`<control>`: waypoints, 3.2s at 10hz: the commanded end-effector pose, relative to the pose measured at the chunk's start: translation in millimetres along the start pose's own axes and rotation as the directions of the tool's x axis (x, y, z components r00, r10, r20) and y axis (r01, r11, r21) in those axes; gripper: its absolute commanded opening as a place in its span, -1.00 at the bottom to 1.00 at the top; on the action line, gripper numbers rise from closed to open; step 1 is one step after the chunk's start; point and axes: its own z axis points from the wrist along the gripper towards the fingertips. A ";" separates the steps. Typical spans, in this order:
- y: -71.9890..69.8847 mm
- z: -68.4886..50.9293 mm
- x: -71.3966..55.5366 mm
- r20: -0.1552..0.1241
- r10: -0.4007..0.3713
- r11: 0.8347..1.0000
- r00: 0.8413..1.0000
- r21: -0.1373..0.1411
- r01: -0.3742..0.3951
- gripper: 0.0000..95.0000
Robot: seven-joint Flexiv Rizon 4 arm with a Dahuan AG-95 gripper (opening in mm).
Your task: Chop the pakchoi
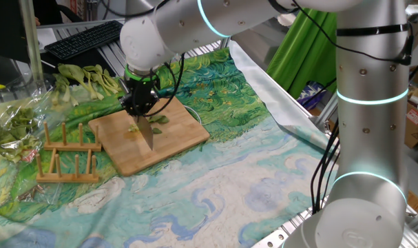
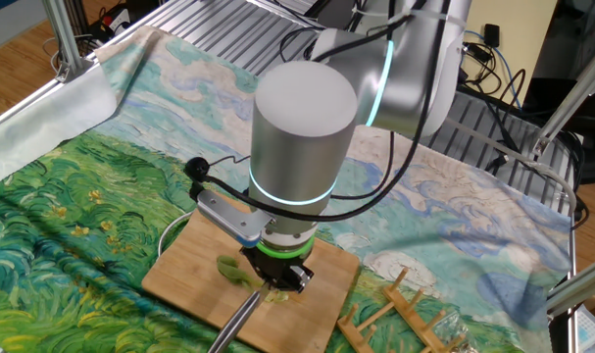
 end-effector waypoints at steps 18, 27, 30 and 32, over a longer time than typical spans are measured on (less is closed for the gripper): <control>-6.6 27.2 -0.7 0.026 0.009 1.000 1.000 -0.029 -0.008 -1.00; -4.8 15.4 -2.9 0.016 0.031 0.999 0.999 -0.020 -0.031 -1.00; -2.0 31.5 0.1 0.018 0.037 0.999 0.999 -0.020 -0.037 -1.00; -2.3 29.8 0.1 -0.005 0.041 0.999 0.999 -0.019 -0.041 -1.00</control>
